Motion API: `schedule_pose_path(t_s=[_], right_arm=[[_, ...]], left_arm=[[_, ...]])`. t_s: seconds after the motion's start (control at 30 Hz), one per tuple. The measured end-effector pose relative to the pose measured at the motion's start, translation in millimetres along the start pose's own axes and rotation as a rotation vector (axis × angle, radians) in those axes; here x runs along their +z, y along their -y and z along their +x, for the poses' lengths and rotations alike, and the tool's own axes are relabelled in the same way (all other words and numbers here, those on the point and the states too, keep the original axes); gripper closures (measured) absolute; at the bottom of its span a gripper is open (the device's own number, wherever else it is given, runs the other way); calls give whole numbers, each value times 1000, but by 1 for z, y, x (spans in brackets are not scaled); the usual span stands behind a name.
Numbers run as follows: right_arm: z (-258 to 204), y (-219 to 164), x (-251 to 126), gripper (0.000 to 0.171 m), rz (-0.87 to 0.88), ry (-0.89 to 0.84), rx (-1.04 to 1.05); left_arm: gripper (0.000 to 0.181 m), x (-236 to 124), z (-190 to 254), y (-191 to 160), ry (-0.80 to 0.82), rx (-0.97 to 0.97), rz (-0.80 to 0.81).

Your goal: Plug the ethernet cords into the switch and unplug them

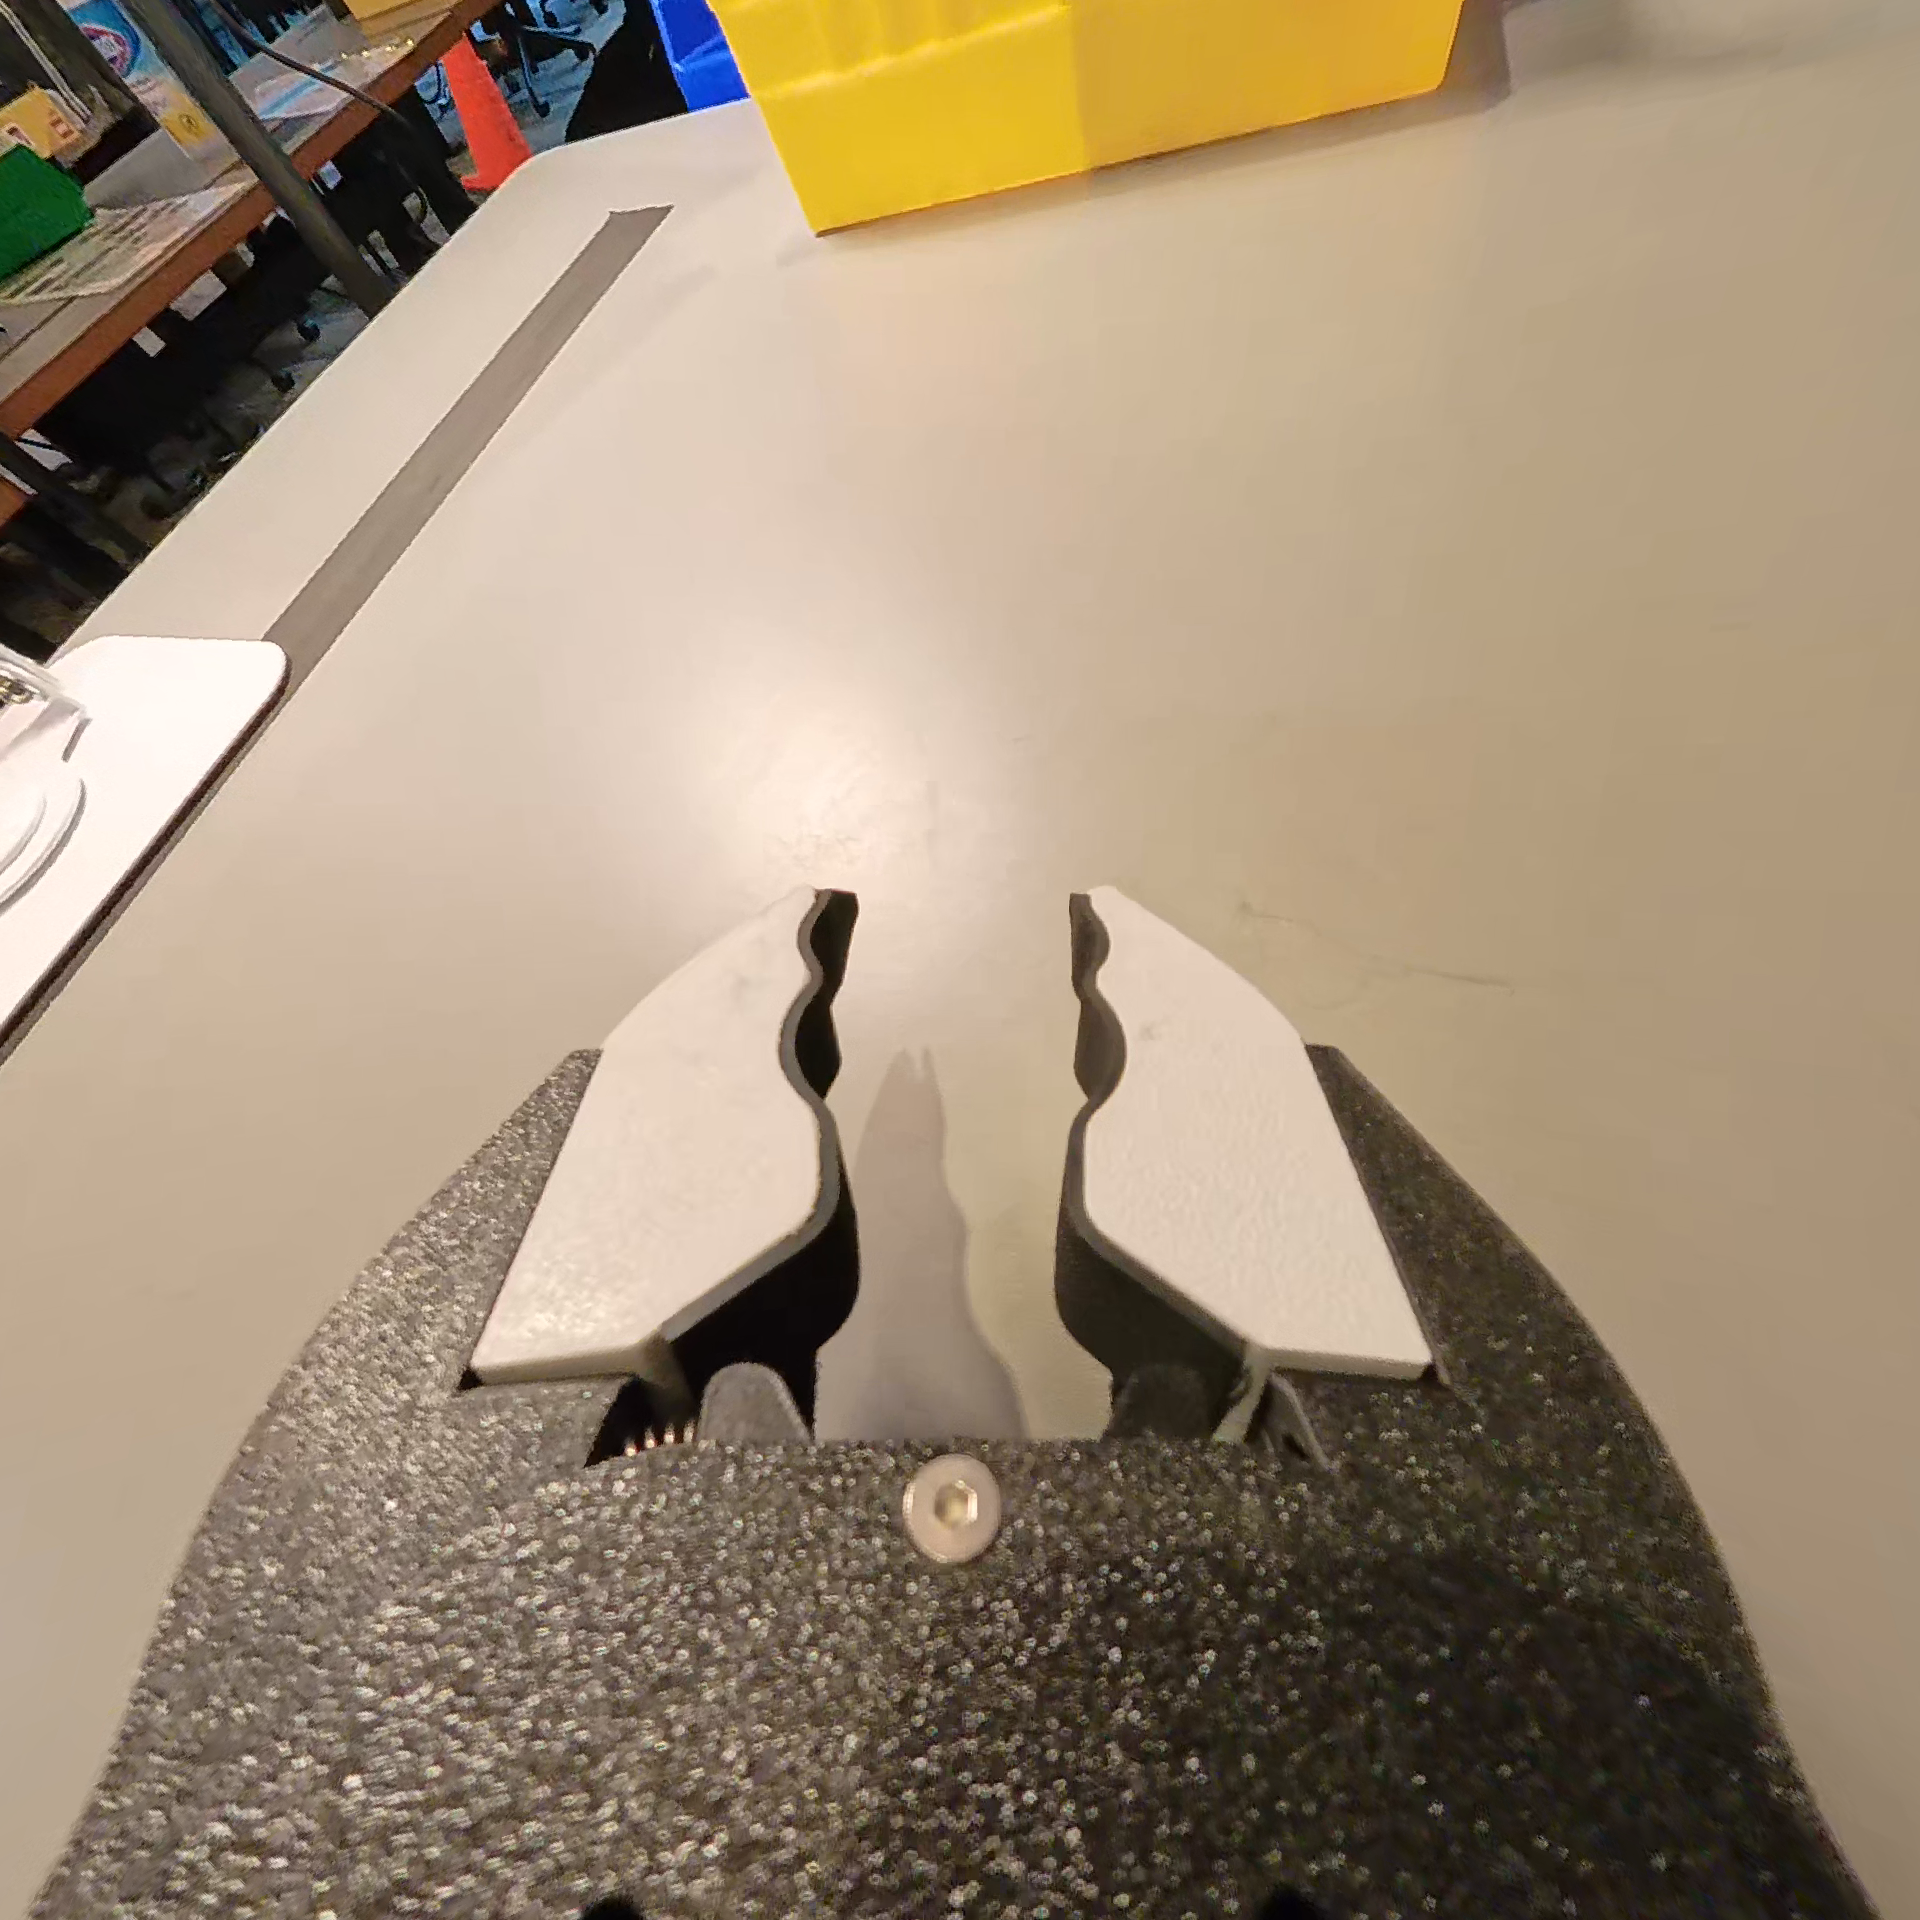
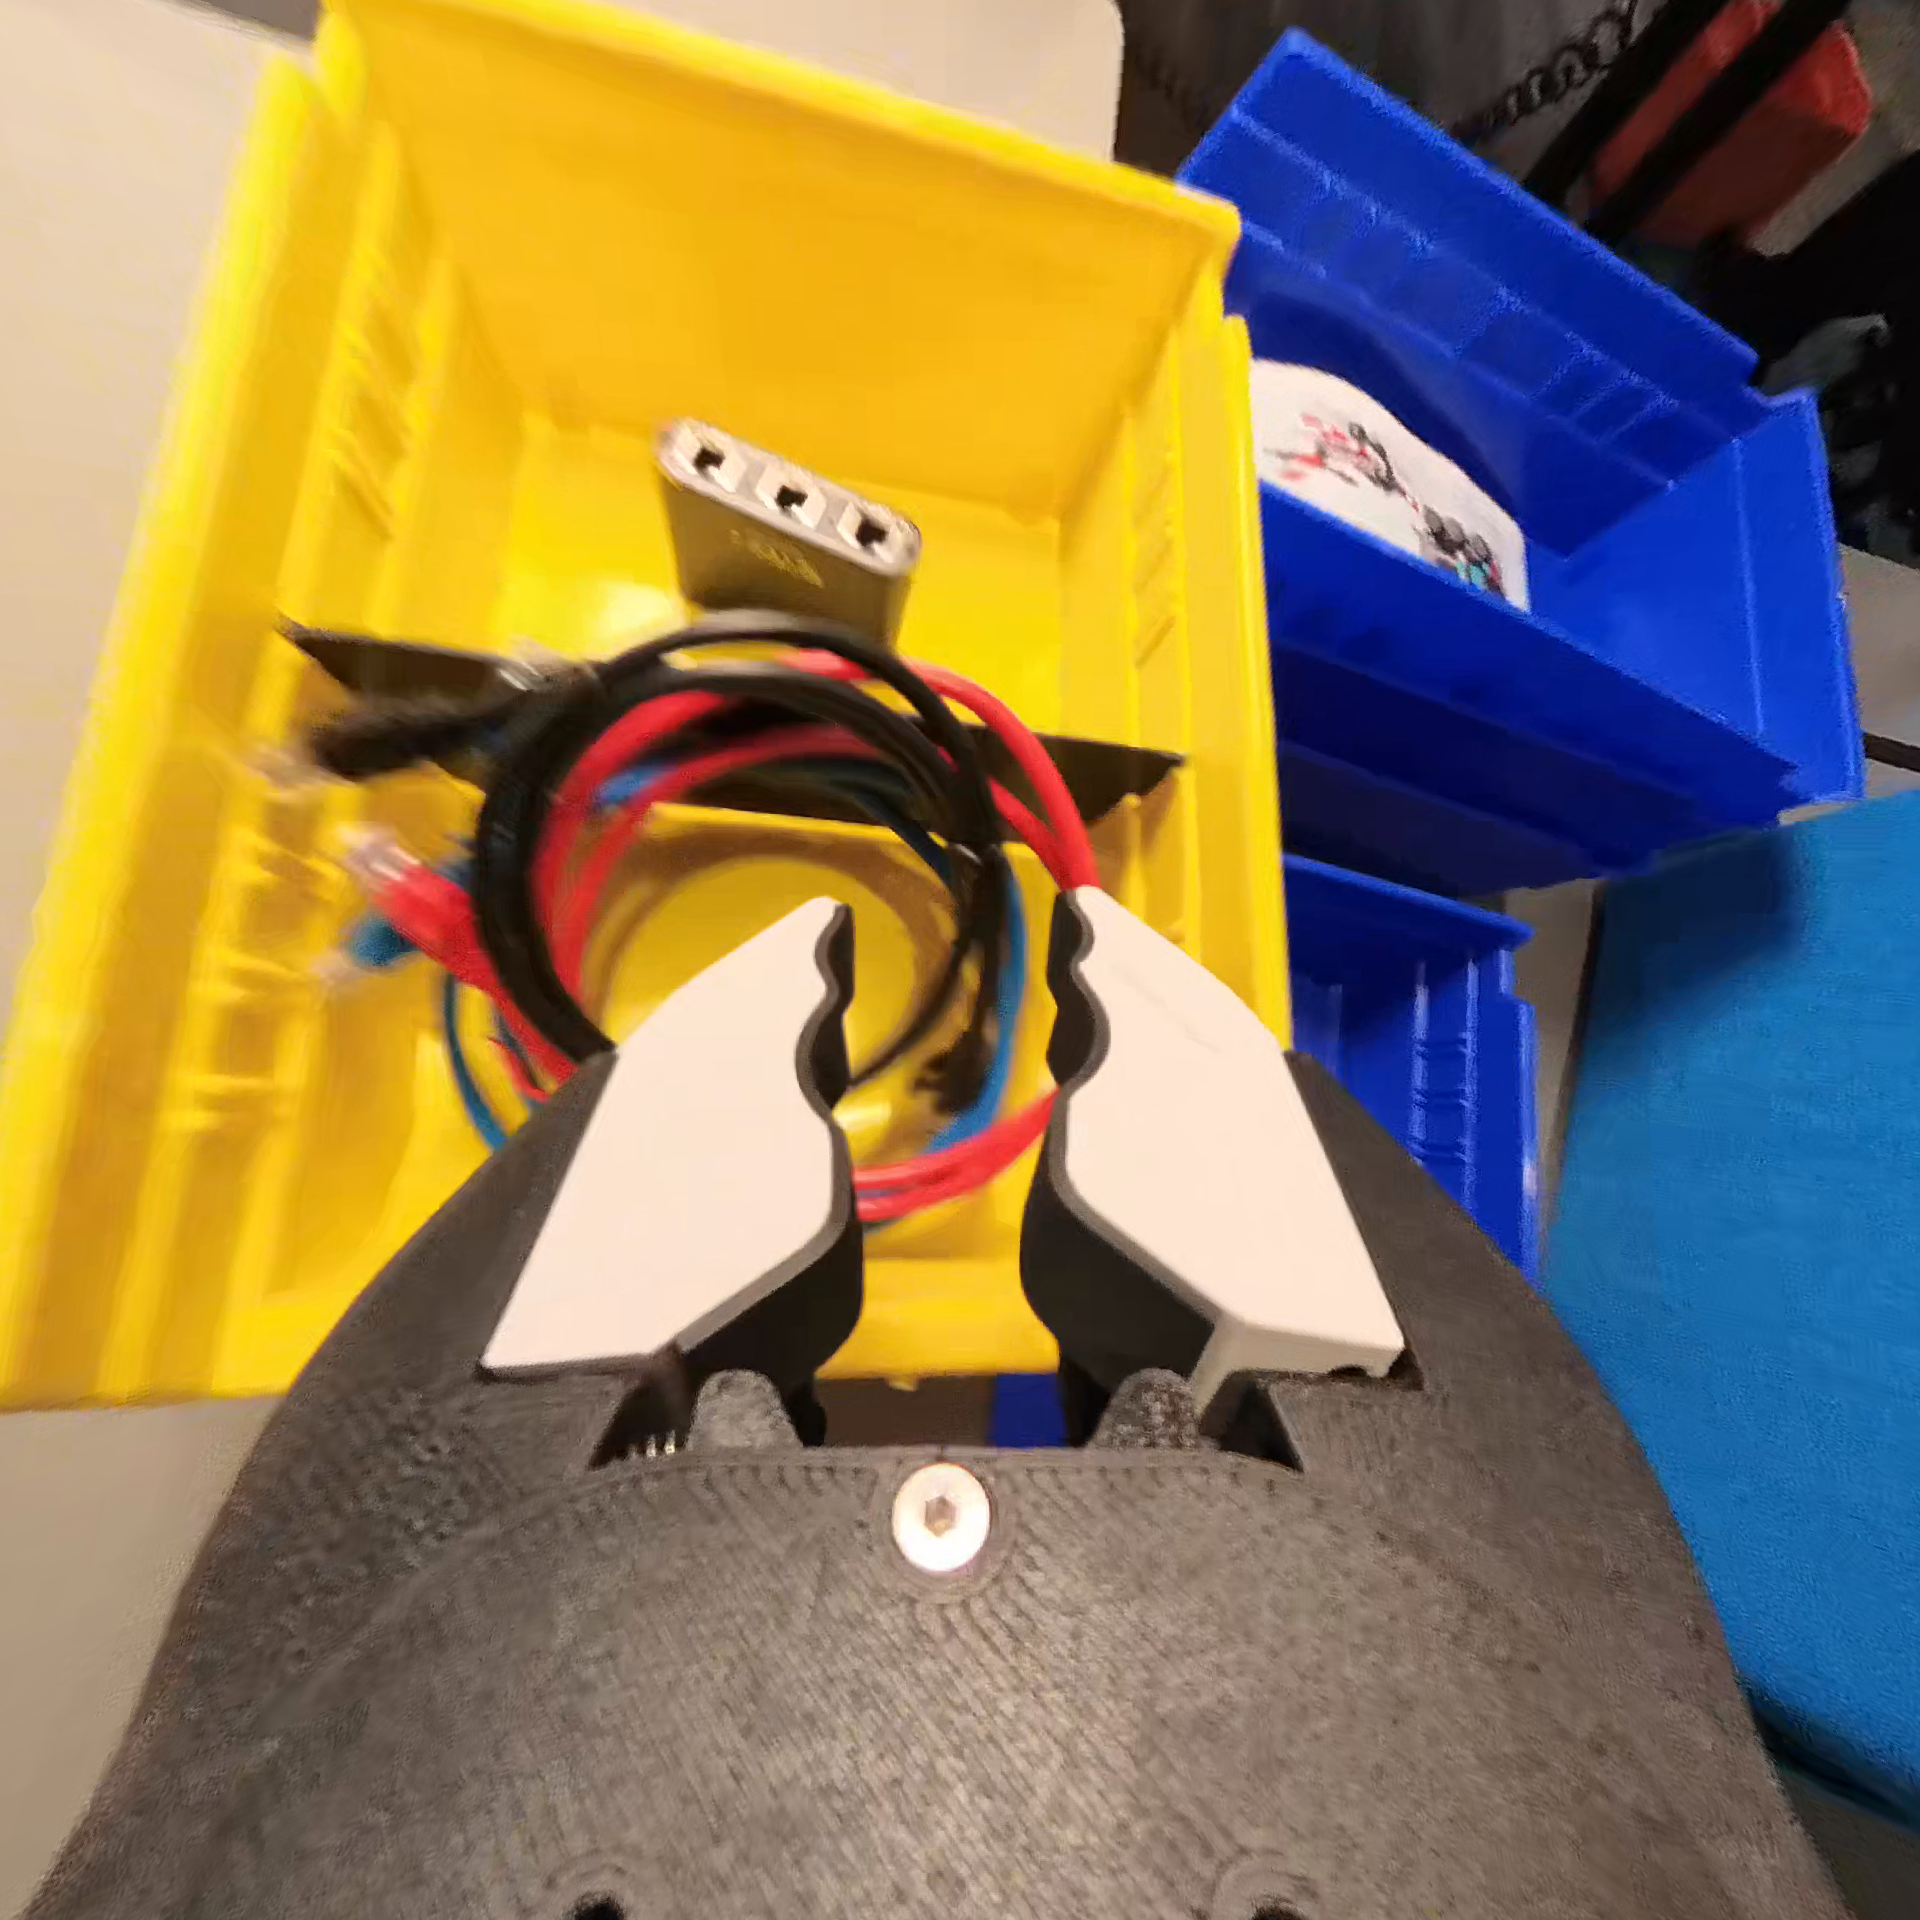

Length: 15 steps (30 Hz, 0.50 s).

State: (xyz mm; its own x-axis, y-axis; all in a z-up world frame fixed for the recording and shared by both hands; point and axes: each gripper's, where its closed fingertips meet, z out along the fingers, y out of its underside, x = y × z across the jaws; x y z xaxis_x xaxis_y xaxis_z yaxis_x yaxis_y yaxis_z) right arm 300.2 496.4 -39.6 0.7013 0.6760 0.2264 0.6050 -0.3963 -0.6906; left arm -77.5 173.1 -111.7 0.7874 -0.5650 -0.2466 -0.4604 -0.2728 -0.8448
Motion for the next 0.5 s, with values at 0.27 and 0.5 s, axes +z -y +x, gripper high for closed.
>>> schedule_pose_path(t_s=[0.27,0.5], right_arm=[[-214,72,-8,126,-127,297,-274],[-418,106,-29,120,-304,258,-1219]], left_arm=[[138,-4,-10,4,6,-79,37],[137,-24,-62,-9,106,-310,81]])
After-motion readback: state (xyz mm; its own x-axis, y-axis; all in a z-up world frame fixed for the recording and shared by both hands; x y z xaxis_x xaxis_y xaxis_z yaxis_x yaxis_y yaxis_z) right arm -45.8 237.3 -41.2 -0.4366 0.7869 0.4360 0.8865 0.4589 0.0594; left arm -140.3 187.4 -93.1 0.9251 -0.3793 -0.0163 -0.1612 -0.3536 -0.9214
